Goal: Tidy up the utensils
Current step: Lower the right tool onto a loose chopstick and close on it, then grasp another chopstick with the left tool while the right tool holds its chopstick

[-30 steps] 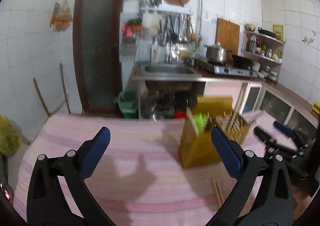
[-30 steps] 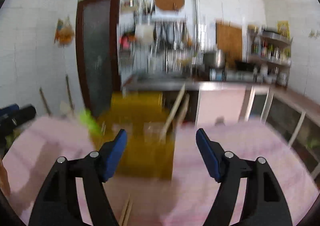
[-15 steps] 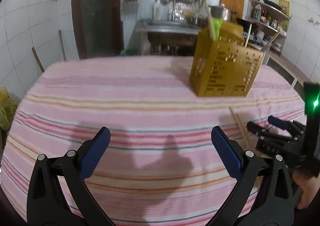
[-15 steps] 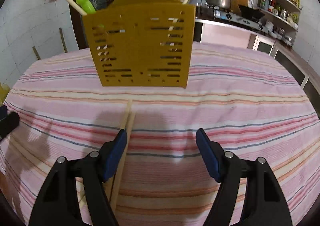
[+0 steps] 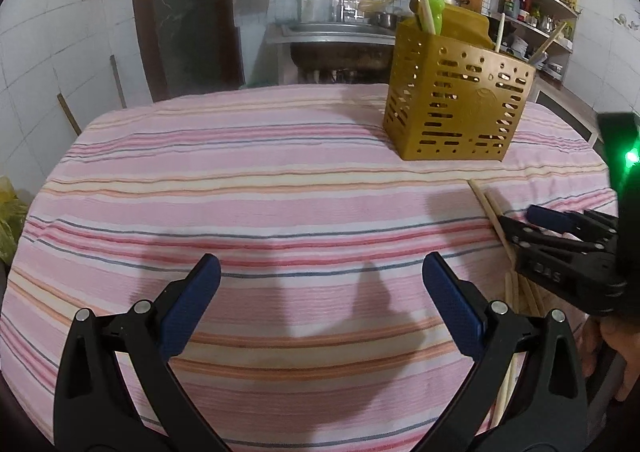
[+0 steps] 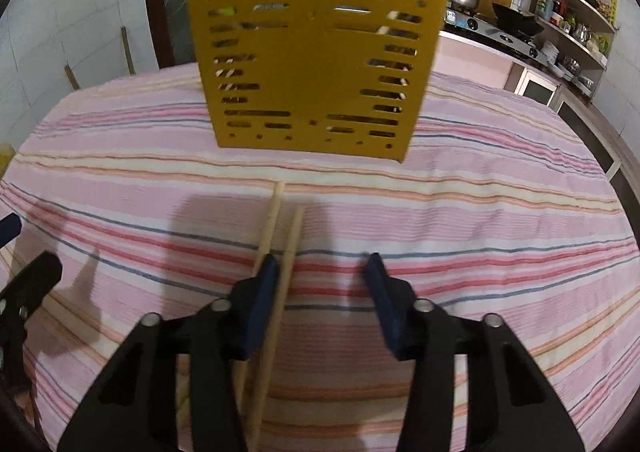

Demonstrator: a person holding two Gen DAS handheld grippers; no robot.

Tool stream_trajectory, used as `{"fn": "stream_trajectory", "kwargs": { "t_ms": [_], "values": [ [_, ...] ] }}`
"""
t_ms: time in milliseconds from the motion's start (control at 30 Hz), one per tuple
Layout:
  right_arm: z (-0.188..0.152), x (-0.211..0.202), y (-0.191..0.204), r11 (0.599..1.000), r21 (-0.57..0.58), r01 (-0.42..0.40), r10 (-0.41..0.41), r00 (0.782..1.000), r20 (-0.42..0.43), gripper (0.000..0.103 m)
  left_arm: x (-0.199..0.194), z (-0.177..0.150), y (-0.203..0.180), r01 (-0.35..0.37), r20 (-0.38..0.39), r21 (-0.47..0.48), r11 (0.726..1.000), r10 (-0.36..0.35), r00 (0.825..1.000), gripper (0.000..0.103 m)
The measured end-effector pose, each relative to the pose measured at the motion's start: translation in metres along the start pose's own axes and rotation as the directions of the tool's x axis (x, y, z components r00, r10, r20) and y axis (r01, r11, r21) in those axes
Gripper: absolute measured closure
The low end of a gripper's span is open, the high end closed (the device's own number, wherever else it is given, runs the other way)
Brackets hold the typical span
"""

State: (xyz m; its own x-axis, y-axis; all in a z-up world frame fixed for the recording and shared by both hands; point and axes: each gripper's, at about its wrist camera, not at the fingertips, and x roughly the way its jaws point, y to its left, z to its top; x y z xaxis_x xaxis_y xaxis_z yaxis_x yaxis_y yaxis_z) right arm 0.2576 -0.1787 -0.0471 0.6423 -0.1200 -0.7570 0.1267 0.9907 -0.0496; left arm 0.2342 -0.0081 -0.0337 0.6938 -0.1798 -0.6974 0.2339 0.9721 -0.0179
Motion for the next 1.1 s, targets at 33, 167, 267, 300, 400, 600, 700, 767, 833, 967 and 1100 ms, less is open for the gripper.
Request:
{"fn": "stream_trajectory", "kwargs": {
  "t_ms": [33, 167, 267, 300, 400, 600, 700, 767, 833, 967, 1100],
  "values": [
    [0.002, 0.001, 0.004, 1.000, -0.007, 0.008, -0.008, 1.000, -0.005, 0.064, -0.001, -0.001, 0.000, 0.003, 0.000, 0.002, 1.000, -0.003, 1.000, 0.005],
    [0.009, 0.004, 0.002, 1.000, 0.023, -0.013, 0.014, 1.000, -0.021, 0.088, -0.003, -0.003, -0.001, 0.019, 0.004, -0.001, 1.000, -0.019, 1.000, 0.005],
    [0.010, 0.001, -0.001, 0.999, 0.029, -0.017, 0.017, 1.000, -0.015, 0.095, -0.004, -0.003, -0.003, 0.048, -0.003, -0.003, 0.999, -0.048, 0.999, 0.005],
    [0.008, -0.001, -0.002, 0.999, 0.033, -0.018, 0.019, 1.000, -0.015, 0.096, -0.004, -0.004, -0.005, 0.064, -0.010, -0.002, 0.998, -0.064, 0.998, 0.005],
    [-0.002, -0.010, -0.010, 0.999, 0.048, -0.019, 0.020, 1.000, -0.015, 0.096, -0.005, -0.006, -0.012, 0.097, -0.027, 0.016, 0.995, -0.097, 0.995, 0.005],
    [-0.029, -0.026, -0.044, 0.995, 0.096, 0.003, -0.002, 1.000, -0.016, 0.096, -0.009, -0.017, -0.047, 0.155, -0.056, 0.142, 0.978, -0.149, 0.987, 0.005],
    [-0.041, -0.033, -0.059, 0.992, 0.125, 0.013, -0.011, 1.000, -0.014, 0.096, -0.008, -0.024, -0.060, 0.174, -0.089, 0.191, 0.966, -0.159, 0.983, 0.005],
    [-0.048, -0.037, -0.066, 0.989, 0.147, 0.005, -0.003, 1.000, -0.012, 0.096, -0.004, -0.029, -0.067, 0.170, -0.112, 0.222, 0.960, -0.148, 0.983, 0.006],
    [-0.050, -0.038, -0.070, 0.988, 0.157, 0.001, 0.000, 1.000, -0.007, 0.096, 0.000, -0.033, -0.071, 0.151, -0.126, 0.246, 0.957, -0.123, 0.984, 0.006],
    [-0.051, -0.035, -0.074, 0.986, 0.166, -0.010, 0.011, 1.000, 0.000, 0.096, 0.002, -0.033, -0.070, 0.154, -0.136, 0.230, 0.961, -0.125, 0.983, 0.006],
    [-0.047, -0.032, -0.077, 0.986, 0.168, -0.013, 0.013, 1.000, 0.001, 0.096, 0.006, -0.032, -0.066, 0.165, -0.154, 0.208, 0.964, -0.134, 0.979, 0.006]
  ]
}}
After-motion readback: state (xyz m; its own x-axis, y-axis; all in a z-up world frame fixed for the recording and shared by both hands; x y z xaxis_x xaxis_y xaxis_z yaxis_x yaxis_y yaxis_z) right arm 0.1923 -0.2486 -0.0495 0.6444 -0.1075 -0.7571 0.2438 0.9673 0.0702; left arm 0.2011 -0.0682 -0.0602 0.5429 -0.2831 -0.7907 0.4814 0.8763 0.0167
